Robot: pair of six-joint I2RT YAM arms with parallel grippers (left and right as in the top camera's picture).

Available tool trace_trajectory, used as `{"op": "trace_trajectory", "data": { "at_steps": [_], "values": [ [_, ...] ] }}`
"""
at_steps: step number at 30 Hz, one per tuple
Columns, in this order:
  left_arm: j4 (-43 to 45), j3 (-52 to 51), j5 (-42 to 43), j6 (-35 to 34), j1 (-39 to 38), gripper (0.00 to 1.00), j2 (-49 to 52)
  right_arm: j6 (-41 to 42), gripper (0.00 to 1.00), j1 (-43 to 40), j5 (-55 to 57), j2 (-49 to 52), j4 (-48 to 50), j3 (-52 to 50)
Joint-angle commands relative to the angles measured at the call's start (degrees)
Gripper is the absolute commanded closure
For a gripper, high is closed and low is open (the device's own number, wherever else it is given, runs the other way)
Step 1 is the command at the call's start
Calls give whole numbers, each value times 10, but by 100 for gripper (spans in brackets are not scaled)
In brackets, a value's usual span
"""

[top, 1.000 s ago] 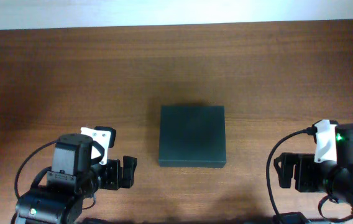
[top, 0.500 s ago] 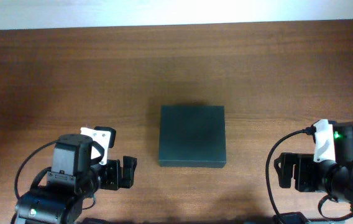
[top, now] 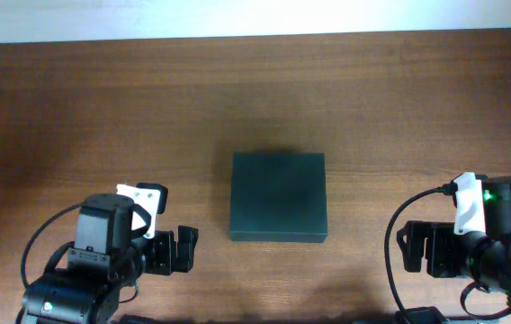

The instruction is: Pack container

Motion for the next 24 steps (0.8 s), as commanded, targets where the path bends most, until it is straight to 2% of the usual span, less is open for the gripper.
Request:
{"op": "trace_trajectory", "data": {
  "at_steps": [1,10,17,24],
  "values": [
    [3,-4,-4,1,3,1,1,4,1,3,11,1,-3,1],
    [3,-4,-4,1,3,1,1,2,1,3,38,1,25,1],
    [3,-4,-4,1,3,1,1,-29,1,3,46,-50,237,-8],
    [3,-4,-4,1,3,1,1,-28,1,3,41,-140,397,-102]
  ]
}}
